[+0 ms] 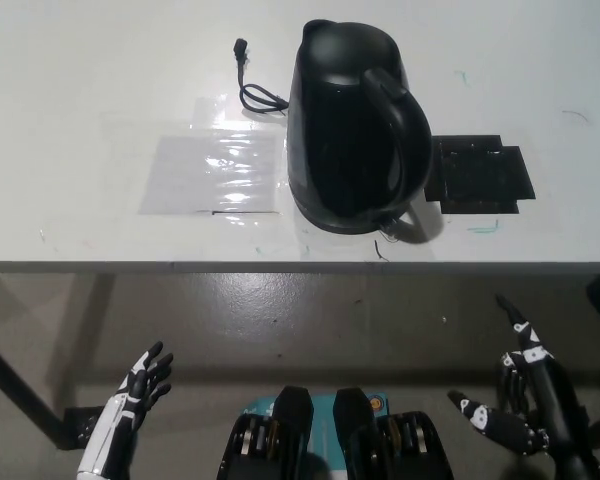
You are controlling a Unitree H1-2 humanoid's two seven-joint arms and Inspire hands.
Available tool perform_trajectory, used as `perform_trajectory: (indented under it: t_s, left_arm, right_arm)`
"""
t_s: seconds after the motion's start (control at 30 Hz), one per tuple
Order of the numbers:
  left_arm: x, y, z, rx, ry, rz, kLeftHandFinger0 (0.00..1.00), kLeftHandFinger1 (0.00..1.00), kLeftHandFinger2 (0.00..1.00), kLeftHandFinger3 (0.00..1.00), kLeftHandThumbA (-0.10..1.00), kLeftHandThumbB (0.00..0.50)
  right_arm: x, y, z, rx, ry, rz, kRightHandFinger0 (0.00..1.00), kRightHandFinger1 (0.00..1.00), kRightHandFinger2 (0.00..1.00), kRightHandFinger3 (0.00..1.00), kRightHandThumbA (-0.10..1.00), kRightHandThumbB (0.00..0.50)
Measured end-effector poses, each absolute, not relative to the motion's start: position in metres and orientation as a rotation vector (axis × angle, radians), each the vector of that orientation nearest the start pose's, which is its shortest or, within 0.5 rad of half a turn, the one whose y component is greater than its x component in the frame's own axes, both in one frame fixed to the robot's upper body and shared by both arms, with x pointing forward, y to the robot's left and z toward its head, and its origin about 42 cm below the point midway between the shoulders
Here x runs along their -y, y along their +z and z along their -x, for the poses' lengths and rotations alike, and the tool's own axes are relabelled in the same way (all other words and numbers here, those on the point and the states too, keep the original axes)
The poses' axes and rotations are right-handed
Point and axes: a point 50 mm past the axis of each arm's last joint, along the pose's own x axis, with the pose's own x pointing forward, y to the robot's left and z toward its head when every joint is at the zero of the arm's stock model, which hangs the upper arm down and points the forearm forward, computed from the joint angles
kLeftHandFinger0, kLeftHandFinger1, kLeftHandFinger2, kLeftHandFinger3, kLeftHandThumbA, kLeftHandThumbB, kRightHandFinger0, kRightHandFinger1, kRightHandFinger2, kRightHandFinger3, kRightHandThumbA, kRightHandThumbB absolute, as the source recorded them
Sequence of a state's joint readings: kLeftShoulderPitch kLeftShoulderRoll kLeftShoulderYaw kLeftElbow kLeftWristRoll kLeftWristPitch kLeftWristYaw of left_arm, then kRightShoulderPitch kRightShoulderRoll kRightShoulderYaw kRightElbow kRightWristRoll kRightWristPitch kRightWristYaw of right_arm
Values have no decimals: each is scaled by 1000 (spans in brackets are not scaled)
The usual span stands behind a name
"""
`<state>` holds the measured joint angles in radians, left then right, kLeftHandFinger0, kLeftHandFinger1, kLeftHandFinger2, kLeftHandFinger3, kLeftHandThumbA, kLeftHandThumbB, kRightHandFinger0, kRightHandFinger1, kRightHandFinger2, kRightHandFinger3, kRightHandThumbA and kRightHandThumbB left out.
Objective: A kettle is kept at the center of the table close to the robot and the robot uses its right index finger to press downwards on the transparent start boiling button
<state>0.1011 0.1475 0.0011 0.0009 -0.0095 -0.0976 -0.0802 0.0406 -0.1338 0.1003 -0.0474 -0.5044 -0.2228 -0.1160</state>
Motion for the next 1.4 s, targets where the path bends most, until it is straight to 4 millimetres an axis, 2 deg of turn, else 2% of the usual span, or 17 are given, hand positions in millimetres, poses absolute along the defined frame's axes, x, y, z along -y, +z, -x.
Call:
perform_trajectory:
  t_s: [0.13, 0.17, 0.33, 0.57, 0.67, 0.8, 0.9, 1.1, 1.23, 1.4]
  left_arm:
    - [-262, 79, -248, -5, -69, -139, 1000, 1000, 1000, 1000, 1000, 334]
    - [-262, 79, -248, -2, -71, -139, 1000, 1000, 1000, 1000, 1000, 318]
    - [-264, 82, -248, 17, -82, -150, 1000, 1000, 1000, 1000, 1000, 344]
    - [-265, 91, -249, 72, -95, -171, 1000, 1000, 1000, 1000, 1000, 362]
    - [-264, 93, -249, 82, -99, -171, 1000, 1000, 1000, 1000, 1000, 353]
    - [-263, 94, -250, 92, -102, -171, 1000, 1000, 1000, 1000, 1000, 337]
    - [-263, 95, -251, 95, -104, -172, 1000, 1000, 1000, 1000, 1000, 337]
    - [-263, 95, -251, 102, -108, -176, 1000, 1000, 1000, 1000, 1000, 351]
    - [-263, 95, -251, 104, -111, -178, 1000, 1000, 1000, 1000, 1000, 331]
    - [-262, 97, -253, 111, -119, -180, 1000, 1000, 1000, 1000, 1000, 339]
  right_arm:
    - [215, 125, -272, 329, 61, 673, 0, 0, 0, 1000, 914, 236]
    - [212, 130, -276, 350, 64, 696, 0, 0, 0, 1000, 945, 231]
    - [197, 148, -291, 421, 77, 799, 0, 0, 0, 1000, 922, 236]
    - [182, 166, -305, 480, 68, 928, 0, 0, 0, 1000, 973, 235]
    - [181, 167, -307, 477, 61, 962, 0, 0, 0, 1000, 940, 230]
    - [179, 168, -309, 474, 55, 994, 0, 0, 0, 1000, 956, 227]
    - [178, 168, -313, 471, 54, 1007, 0, 0, 0, 1000, 910, 218]
    - [177, 159, -322, 432, 74, 1033, 0, 0, 0, 1000, 934, 218]
    - [177, 153, -327, 405, 82, 1047, 0, 0, 0, 1000, 959, 220]
    - [178, 146, -334, 377, 97, 1067, 0, 0, 0, 1000, 984, 219]
